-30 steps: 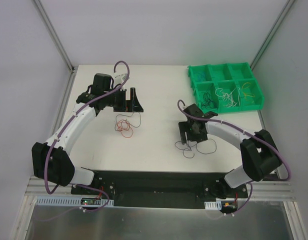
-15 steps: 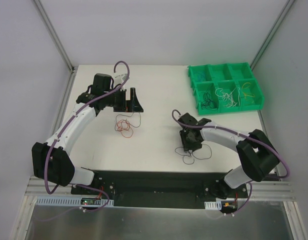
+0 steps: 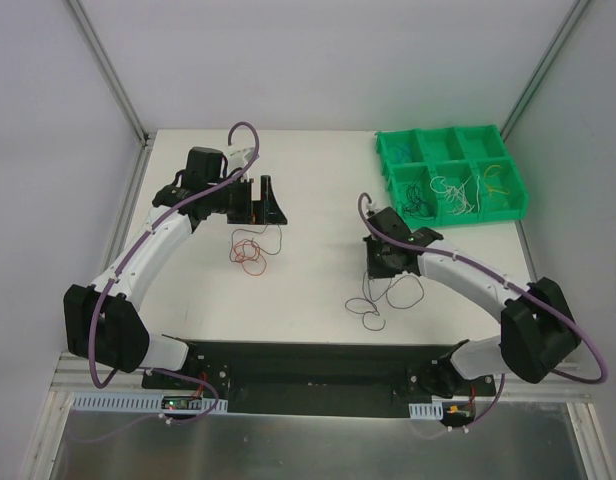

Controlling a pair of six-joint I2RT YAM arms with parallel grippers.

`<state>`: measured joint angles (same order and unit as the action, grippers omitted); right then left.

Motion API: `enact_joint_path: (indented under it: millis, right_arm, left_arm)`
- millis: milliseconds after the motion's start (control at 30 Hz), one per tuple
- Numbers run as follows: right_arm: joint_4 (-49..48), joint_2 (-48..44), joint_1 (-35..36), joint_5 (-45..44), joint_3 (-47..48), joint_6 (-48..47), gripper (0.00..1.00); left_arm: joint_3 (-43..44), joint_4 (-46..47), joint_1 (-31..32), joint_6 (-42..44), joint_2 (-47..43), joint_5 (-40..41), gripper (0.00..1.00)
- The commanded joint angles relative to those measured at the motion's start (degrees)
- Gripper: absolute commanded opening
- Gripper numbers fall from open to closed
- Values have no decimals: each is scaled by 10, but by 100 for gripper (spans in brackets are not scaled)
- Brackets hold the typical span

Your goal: Untangle the cables

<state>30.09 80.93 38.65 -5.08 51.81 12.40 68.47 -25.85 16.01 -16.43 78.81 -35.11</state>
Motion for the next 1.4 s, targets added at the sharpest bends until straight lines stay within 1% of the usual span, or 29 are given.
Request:
enact_joint_path:
  millis: [0,33,67,100,167,200,233,267,433,533,600,767,867,967,1133,1267,1367]
  right_arm:
    - [2,-45,-37,34,29,-8,9]
    - [24,-49,-48,45,30,-16,20]
    - [30,-54,-62,45,25,-21,42]
    - [24,-61,-80,79,10,-31,68]
    - [-9,-70,-135,138,-21,-45,83]
    - [-45,-71,-154,188,-39,-57,89]
    - [-77,-67,-171,229,-51,-67,90]
    - [-98,-57,-181,258,-58,-76,91]
    - [-152,21,-184,348,-53,-117,92]
    - [-150,52,-180,359,-61,-114,91]
    - [-151,45,-164,357,-77,-111,90]
    - [-91,18,-88,265,-87,-112,90]
    - [-39,5,-41,186,-83,-108,91]
    - [19,3,-10,106,-73,-100,92]
    - [70,5,33,35,-64,-95,93]
    - [81,19,83,-6,-56,-64,84]
    - [94,42,127,-69,-45,-24,70]
  left_arm:
    - [-5,14,-5,3,-8,-7,92]
    - [-5,14,-5,3,-8,-7,92]
    - [-5,14,-5,3,-8,-9,92]
    - [-4,14,-6,3,-8,-10,92]
    - [-4,14,-5,3,-7,-15,92]
    - [-4,14,-6,2,-7,-18,92]
    - [-3,14,-6,1,-7,-19,92]
    - [-2,14,-6,1,-7,-20,92]
    - [-4,14,-6,3,-10,-14,92]
    - [-6,14,-5,4,-9,-10,92]
    - [-5,14,-5,4,-8,-9,92]
    - [-4,14,-6,3,-1,-17,92]
    - [-4,14,-6,4,0,-15,92]
    - [-5,14,-6,4,1,-9,92]
    - [-6,14,-6,5,4,-9,92]
    - [-6,14,-6,4,6,-8,92]
    - [-6,14,-5,4,6,-8,92]
